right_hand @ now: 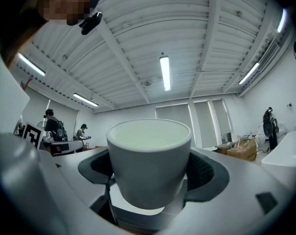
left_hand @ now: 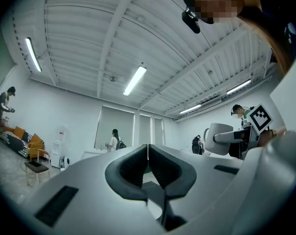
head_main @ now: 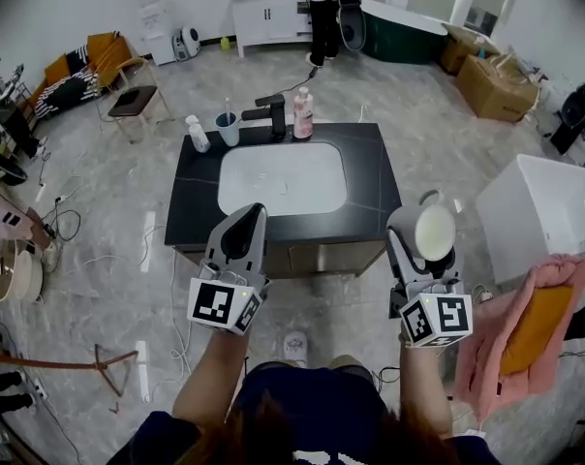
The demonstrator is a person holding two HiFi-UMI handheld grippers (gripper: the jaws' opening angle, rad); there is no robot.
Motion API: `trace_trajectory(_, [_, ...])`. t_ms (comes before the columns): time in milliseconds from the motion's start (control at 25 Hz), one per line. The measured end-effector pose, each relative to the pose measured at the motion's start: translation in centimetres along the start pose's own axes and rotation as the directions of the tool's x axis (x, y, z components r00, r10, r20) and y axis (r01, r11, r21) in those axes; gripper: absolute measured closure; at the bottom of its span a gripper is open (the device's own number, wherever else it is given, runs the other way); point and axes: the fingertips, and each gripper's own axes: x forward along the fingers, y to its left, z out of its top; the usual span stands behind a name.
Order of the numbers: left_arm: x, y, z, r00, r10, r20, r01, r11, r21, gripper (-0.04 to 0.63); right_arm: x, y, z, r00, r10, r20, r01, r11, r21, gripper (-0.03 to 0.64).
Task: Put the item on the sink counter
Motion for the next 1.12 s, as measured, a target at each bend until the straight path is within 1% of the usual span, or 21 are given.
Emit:
trace_trajectory(120, [1.6, 1.9, -1.2, 1.000, -0.020, -0.014, 0.020, 1.000, -0.002, 0.571, 2.3, 0.1, -1.2, 1.000, -0.017, -0.021, 0.017, 1.000, 0.006, 0.175])
trace_trajectory(280, [3.1, 4.1, -3.1, 0.999, -0.016, -0.045, 0.014, 1.000, -0.026, 0.571, 5.0, -0.1, -2.6, 0.998, -0.027, -0.058, 0.028, 0.999, 0.017, 0.175])
trace_trajectory(400, [4.7, 5.2, -4.1, 0.998, -0.007, -0.058, 0.005, 0.999, -0.039, 0.571, 7.1, -0.8, -3.1, 0.997, -0.020, -0.068, 0.021, 1.000, 0.017, 0.175])
trace_trajectory(600, [8.4, 6.8, -5.3, 0.998, 0.021, -0.062, -0.023, 0.999, -0.031, 0.571, 12.1, -2.4, -4.4, 0.997, 0.020, -0.075, -0.018, 0.999, 0.036, 0.174])
trace_trajectory(800, [14.1, 9.0, -6.0, 0.996, 0.078, -0.044, -0.079, 0.997, -0.015, 0.571, 18.9, -5.3, -4.6, 0.995, 0.081, -0.062, -0.078, 0.996, 0.038, 0.175])
trace_trajectory(960, [20.6, 9.9, -6.6, 0.993, 0.119, -0.025, -0.119, 0.993, -0.013, 0.571, 24.9, -9.4, -4.0, 0.991, 0.121, -0.048, -0.120, 0.993, 0.021, 0.175])
trace_trajectory(1120, [26.6, 9.9, -8.2, 0.989, 0.143, -0.032, -0.143, 0.990, -0.015, 0.571, 30.2, -13.7, -4.7, 0.986, 0.161, -0.053, -0.161, 0.987, 0.010, 0.175])
